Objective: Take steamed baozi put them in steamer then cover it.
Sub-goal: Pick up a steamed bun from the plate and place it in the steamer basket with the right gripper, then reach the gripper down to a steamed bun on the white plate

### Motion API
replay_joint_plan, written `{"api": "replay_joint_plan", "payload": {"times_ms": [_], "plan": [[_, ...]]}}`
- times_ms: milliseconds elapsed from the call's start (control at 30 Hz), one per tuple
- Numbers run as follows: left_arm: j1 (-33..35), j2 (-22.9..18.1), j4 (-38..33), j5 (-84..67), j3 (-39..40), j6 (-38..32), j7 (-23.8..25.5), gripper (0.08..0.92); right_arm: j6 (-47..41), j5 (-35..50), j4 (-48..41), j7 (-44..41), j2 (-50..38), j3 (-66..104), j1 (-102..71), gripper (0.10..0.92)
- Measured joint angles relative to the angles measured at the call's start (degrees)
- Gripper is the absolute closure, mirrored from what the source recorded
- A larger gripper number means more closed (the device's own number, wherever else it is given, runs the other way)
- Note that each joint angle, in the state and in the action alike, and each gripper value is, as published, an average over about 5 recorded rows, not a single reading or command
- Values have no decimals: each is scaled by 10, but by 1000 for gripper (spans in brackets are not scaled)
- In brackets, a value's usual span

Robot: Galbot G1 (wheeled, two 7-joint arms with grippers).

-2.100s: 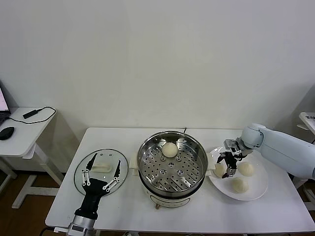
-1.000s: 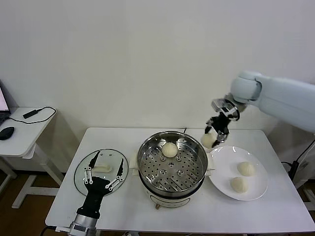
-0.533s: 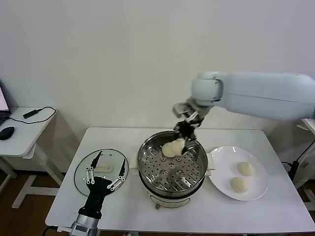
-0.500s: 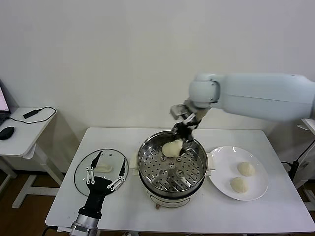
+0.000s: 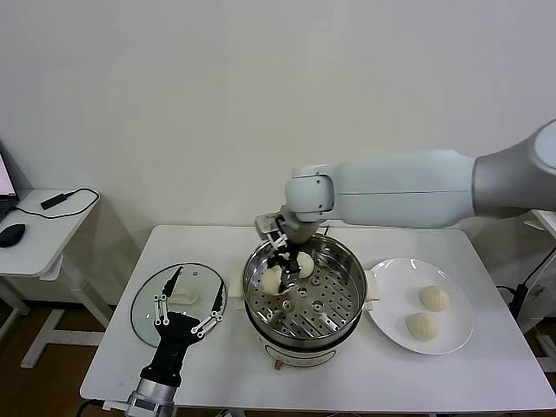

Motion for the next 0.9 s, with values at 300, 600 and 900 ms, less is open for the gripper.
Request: {"api": "replay_joint_plan", "payload": {"times_ms": [300,600,900], "plan": [[-1,1,1,-1,-4,-3,0,177,-8,4,-13,13,21,-6,-17,335],[2,0,1,-1,-6,-4,-1,177,-9,-15,-7,7,13,-1,-17,204],[5,-1,-7,-1,-6,-4,-1,177,4,-59,28,-46,-64,23,20,203]]}}
